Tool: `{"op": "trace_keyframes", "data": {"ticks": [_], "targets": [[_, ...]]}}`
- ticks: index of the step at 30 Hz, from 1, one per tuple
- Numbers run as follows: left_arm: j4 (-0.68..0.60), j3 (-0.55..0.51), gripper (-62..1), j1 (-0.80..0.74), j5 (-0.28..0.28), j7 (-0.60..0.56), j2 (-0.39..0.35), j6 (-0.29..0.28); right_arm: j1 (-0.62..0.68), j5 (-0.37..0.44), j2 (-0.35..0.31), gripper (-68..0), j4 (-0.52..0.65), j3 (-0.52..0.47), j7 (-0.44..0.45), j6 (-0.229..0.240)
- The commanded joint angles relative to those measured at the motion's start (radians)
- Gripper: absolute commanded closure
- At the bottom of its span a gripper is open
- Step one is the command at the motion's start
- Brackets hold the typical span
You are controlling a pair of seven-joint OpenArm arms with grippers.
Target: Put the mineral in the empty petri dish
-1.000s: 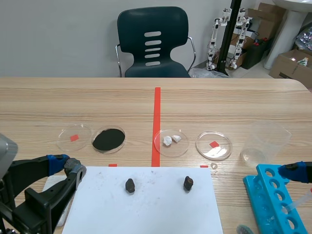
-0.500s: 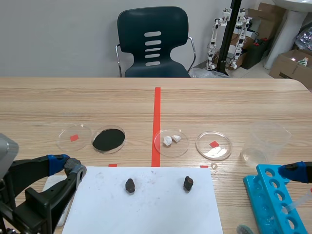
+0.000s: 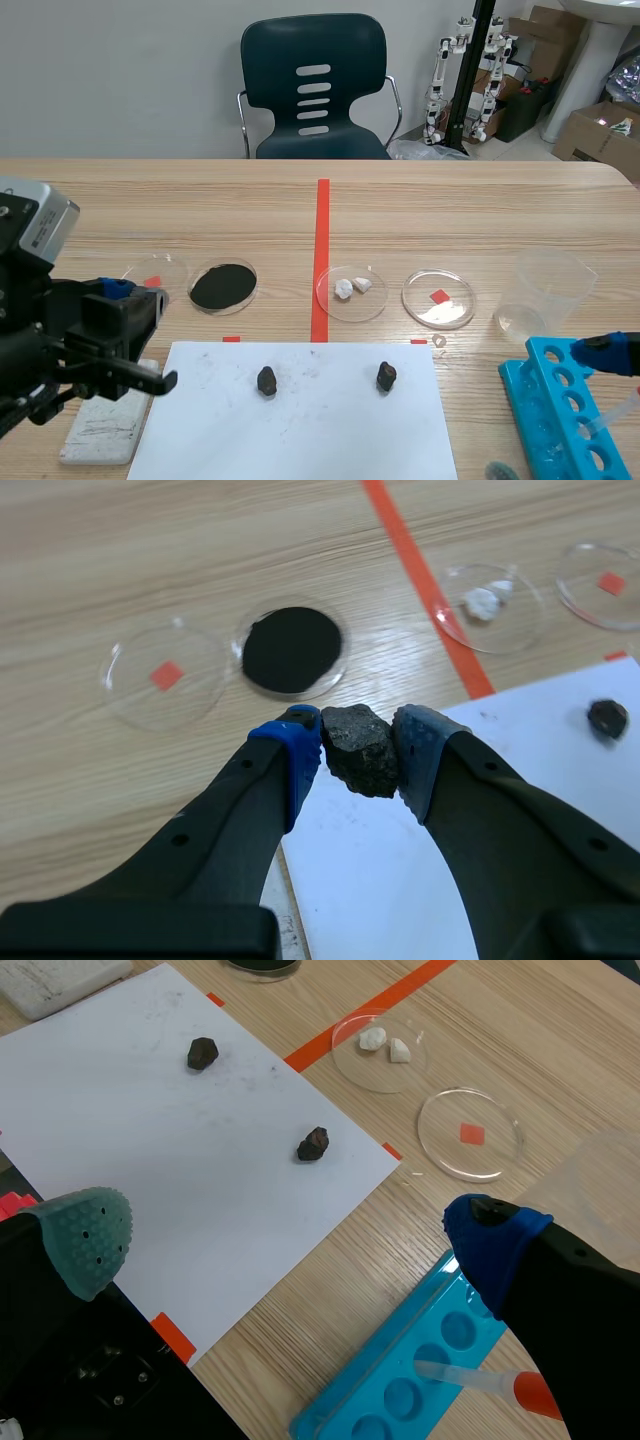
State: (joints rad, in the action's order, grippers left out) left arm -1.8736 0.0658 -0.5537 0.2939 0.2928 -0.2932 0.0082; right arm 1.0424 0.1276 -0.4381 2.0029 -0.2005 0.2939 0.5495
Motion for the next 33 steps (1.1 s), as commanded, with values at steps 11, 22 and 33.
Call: {"op": "trace_keyframes", "data": {"ticks": [11,22,33], "targets": [[0.199,0.001,-13.0,0.306,0.066,0.280,0.039,0.272,0.002,0.011,0.000,-67.9,0.014,0.003,0.018,-0.001],[0.545,0.002,-13.1,0.658,0.069,0.383,0.100,0.286,0.002,0.011,0.000,-67.9,0.014,0.003,0.018,-0.001],[0.857,0.063,-13.2,0.898,0.060,0.375,0.137,0.286,0.002,0.011,0.000,-67.9,0.014,0.003,0.018,-0.001]]}}
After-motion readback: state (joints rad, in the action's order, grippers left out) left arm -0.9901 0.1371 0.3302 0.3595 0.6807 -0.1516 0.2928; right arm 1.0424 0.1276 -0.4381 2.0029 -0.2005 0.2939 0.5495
